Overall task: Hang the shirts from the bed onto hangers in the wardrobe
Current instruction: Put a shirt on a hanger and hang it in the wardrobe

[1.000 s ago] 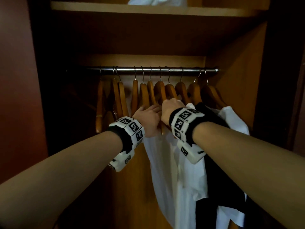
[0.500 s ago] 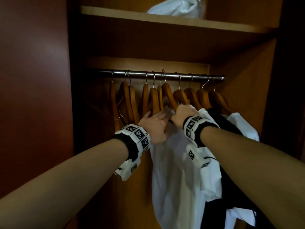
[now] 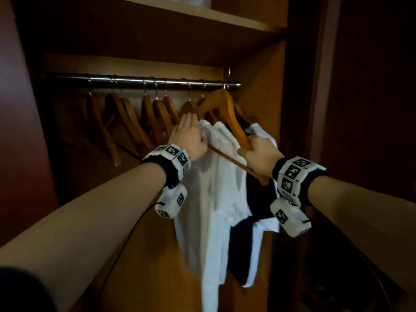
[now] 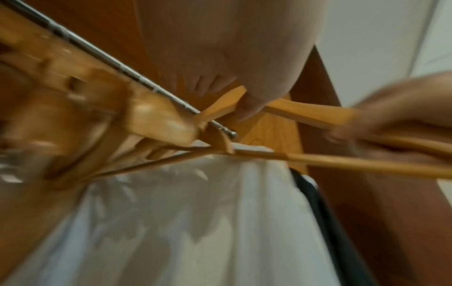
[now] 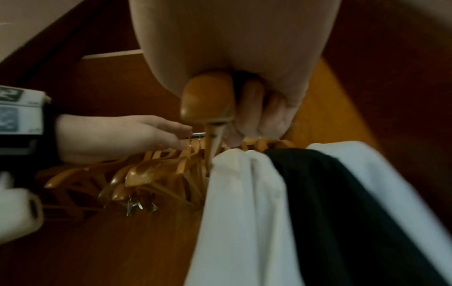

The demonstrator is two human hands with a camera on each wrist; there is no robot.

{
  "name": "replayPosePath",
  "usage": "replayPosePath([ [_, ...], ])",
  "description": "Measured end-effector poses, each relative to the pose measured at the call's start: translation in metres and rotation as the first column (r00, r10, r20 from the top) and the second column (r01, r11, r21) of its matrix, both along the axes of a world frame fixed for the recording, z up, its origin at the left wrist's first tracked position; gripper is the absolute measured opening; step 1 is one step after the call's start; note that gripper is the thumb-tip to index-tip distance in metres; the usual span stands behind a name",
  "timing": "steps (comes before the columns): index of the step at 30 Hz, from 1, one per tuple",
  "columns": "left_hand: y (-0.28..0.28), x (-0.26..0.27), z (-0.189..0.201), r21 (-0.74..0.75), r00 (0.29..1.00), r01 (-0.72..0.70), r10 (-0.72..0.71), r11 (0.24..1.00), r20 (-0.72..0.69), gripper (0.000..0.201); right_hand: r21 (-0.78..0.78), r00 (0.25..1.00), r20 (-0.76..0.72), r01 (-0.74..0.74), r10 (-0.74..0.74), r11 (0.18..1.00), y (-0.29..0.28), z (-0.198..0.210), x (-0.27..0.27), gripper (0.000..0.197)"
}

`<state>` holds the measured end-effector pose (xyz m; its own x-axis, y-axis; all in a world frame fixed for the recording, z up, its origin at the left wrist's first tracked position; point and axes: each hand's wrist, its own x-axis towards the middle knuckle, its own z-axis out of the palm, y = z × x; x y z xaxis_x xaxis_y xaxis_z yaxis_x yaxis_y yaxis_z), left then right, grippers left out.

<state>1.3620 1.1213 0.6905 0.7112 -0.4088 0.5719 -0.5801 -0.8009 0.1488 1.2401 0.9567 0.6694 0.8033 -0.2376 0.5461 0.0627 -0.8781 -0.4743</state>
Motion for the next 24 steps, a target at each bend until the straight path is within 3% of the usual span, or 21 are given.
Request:
replayPosePath([
  [3,-0.034,-0.022,0.003,0.003,0.999,0.04,-0.04,0.999,-0.003,0.084,0.099,0.996,-0.087,-0.024,0.032,0.995,-0.033,-0.019,-0.059,0.011],
  [7,-0.089,-0.064,-0.003,-0.073,0.993,0.112,-0.115,0.991,-0.034,0.089,0.069,0.984,-0.172,0.058,-0.046,0.996,-0.072,-0.035,-0.146,0.014],
  [11,-0.155,-0.135,-0.027,-0.274,0.97,0.199,-0.229,0.941,-0.082,0.047,0.014,0.953,-0.275,0.133,-0.124,0.991,-0.111,-0.043,-0.24,0.014],
  [14,-0.199,-0.202,-0.056,-0.239,0.957,0.239,-0.27,0.941,-0.106,0.04,-0.083,0.889,-0.383,0.237,-0.25,0.968,-0.149,-0.053,-0.312,0.016],
  [18,-0.256,-0.307,-0.089,-0.083,0.896,0.43,-0.436,0.899,-0.084,0.042,-0.193,0.749,-0.438,0.462,-0.497,0.866,-0.199,-0.075,-0.402,0.011],
  [21,-0.297,-0.395,-0.112,0.007,0.822,0.562,-0.558,0.827,-0.117,0.041,-0.116,0.689,-0.441,0.592,-0.575,0.798,-0.227,-0.095,-0.455,0.014],
  [24,-0.339,-0.472,-0.135,0.02,0.702,0.7,-0.682,0.714,-0.207,0.033,0.158,0.655,-0.458,0.725,-0.601,0.67,-0.253,-0.117,-0.517,0.016],
])
